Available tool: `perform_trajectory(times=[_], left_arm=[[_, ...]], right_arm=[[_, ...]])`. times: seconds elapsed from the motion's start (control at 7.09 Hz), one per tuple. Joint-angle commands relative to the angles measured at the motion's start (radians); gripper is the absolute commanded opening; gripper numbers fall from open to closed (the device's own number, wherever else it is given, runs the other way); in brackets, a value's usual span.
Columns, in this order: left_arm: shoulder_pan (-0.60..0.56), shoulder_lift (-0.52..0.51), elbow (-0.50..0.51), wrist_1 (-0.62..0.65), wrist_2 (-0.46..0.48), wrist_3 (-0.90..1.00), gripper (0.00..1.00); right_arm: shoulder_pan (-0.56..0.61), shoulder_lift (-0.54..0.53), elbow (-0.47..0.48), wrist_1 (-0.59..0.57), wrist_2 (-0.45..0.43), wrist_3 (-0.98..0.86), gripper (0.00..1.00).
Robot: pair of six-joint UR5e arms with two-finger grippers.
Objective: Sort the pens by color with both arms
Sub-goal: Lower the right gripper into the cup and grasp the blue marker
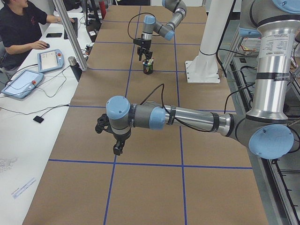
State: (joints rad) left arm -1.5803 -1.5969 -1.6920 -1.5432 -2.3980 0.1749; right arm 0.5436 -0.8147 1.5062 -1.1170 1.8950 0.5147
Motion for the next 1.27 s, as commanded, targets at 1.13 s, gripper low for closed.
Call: perform_trajectory(times=[1.13], left_arm=[[-0.001,0.000,-0.001,0.000,-0.001,0.000,1.00]], right_arm=[[-0.010,0.000,-0.004,-0.001,-0.025,0.008,0.53]])
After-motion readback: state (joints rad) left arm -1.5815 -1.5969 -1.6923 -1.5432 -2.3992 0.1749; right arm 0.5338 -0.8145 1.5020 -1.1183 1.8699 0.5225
